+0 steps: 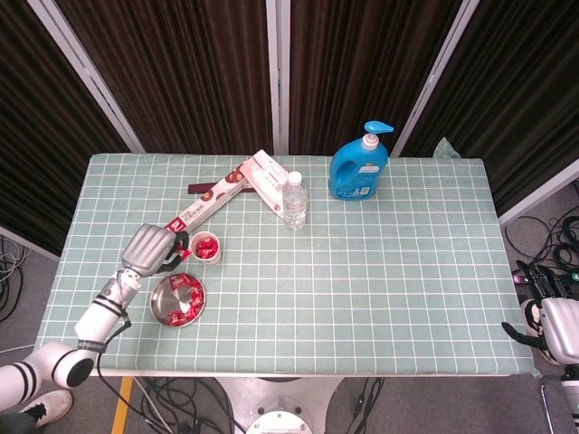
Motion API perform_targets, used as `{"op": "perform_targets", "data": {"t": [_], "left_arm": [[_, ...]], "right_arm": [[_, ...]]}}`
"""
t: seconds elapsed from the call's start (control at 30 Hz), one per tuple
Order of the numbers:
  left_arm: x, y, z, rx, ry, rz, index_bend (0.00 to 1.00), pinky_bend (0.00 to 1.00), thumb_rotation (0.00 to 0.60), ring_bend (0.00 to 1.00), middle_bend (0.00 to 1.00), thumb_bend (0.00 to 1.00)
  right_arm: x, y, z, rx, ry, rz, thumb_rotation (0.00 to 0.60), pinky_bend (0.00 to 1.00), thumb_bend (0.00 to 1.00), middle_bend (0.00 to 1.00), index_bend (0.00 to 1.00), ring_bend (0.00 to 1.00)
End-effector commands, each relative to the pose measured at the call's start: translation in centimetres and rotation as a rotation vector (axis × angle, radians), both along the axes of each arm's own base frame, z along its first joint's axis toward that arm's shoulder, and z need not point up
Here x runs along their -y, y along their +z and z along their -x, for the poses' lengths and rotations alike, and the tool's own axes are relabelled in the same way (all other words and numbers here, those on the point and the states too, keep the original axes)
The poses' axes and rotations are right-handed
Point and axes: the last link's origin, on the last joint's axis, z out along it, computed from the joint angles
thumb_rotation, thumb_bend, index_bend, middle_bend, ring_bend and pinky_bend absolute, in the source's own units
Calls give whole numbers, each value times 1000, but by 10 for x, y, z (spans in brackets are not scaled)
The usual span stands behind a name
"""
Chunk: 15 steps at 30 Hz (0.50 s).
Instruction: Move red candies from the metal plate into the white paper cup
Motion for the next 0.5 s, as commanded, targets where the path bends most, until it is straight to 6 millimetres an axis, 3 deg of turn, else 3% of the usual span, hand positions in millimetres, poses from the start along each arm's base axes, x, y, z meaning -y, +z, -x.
{"op": "perform_targets", "data": {"t": [0.03,0.27,0.5], "left_arm": [[-23,-6,-17,-6,-3,-1,577,1000,600,991,844,441],[-36,-28,-27,-58,10,47,562,1000,600,991,842,433],[-43,-39,-22,-121,37,53,516,1000,600,990,839,410]], "right_arm": [[0,0,1,1,-4,0,600,408,93,144,19,78],[2,1,3,0,-14,3,600,408,93,143,19,78],[2,1,4,0,-18,5,600,410,93,144,19,78]]}}
